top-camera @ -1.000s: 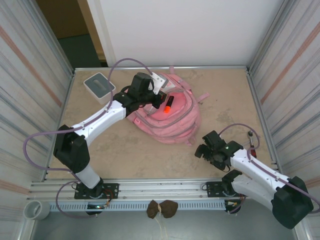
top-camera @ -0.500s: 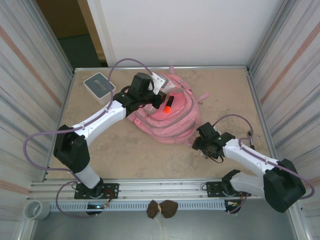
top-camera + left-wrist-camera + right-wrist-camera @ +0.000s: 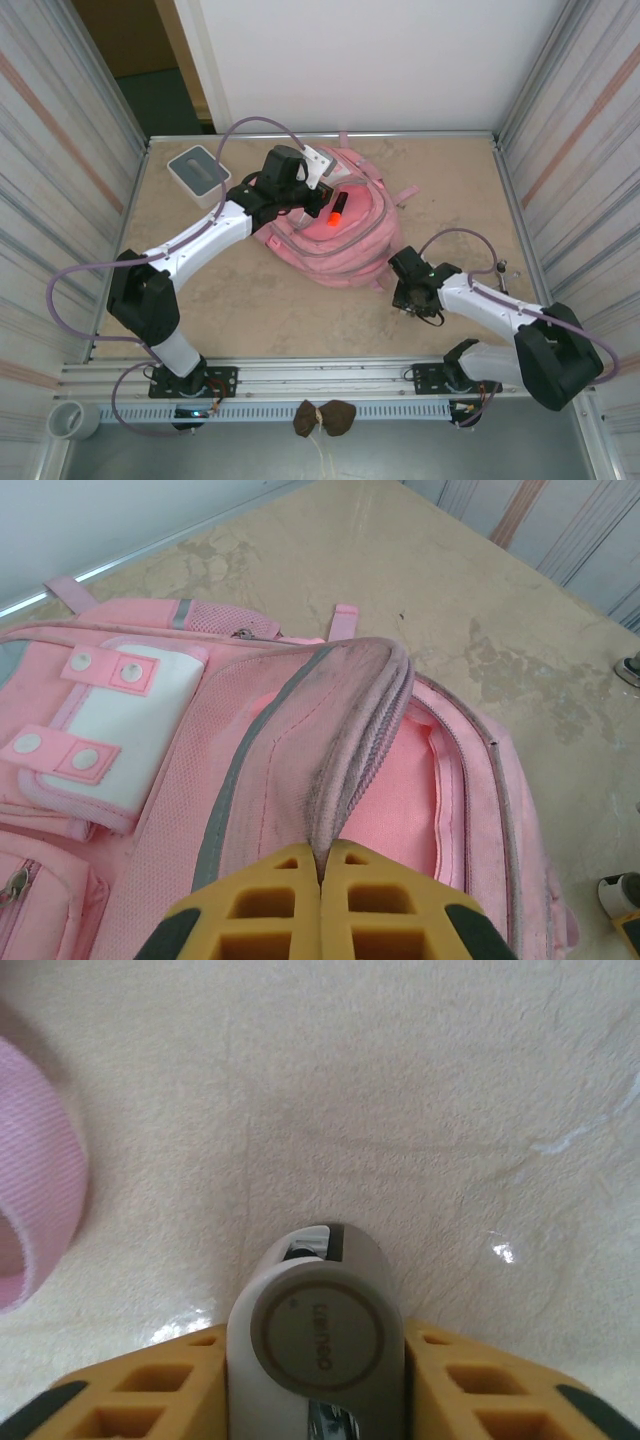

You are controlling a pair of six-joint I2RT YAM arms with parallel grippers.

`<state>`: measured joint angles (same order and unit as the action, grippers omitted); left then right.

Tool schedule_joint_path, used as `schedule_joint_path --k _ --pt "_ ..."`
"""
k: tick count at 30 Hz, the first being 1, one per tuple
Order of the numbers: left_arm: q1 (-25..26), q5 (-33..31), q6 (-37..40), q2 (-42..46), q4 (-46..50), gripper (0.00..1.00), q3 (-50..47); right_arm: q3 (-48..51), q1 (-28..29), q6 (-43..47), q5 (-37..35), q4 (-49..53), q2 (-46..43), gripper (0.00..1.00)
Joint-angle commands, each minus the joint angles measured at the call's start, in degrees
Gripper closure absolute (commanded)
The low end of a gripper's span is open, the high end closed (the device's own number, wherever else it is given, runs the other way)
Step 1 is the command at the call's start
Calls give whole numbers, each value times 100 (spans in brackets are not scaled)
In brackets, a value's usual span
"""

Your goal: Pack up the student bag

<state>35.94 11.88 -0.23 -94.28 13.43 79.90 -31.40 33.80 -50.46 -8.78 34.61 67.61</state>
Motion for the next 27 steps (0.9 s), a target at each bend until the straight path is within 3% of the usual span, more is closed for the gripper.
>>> schedule_joint_path --k 1,6,9,13,17,20,22,27 --pt "-87 -53 35 154 -271 100 85 -352 44 232 103 118 -561 68" --pt "-85 76 -80 199 -373 100 -9 -807 -9 260 572 -233 -1240 72" --pt "-80 168 -147 225 -394 100 10 -1310 -93 317 785 -732 -1136 71" --pt "-79 388 -334 270 -470 100 -7 -2030 -408 265 1645 -1808 -160 71" --pt "-79 334 -423 282 -409 100 50 -2792 -536 127 1992 -2574 974 70" --pt "-83 332 -486 253 -315 100 187 -3351 -586 -1 2061 -2789 1857 61" --pt "-82 345 -502 259 -299 100 217 -3562 -663 -76 2297 -2828 2269 48" --pt "-79 306 -468 280 -270 100 176 -3399 -648 247 2536 -2808 2080 38"
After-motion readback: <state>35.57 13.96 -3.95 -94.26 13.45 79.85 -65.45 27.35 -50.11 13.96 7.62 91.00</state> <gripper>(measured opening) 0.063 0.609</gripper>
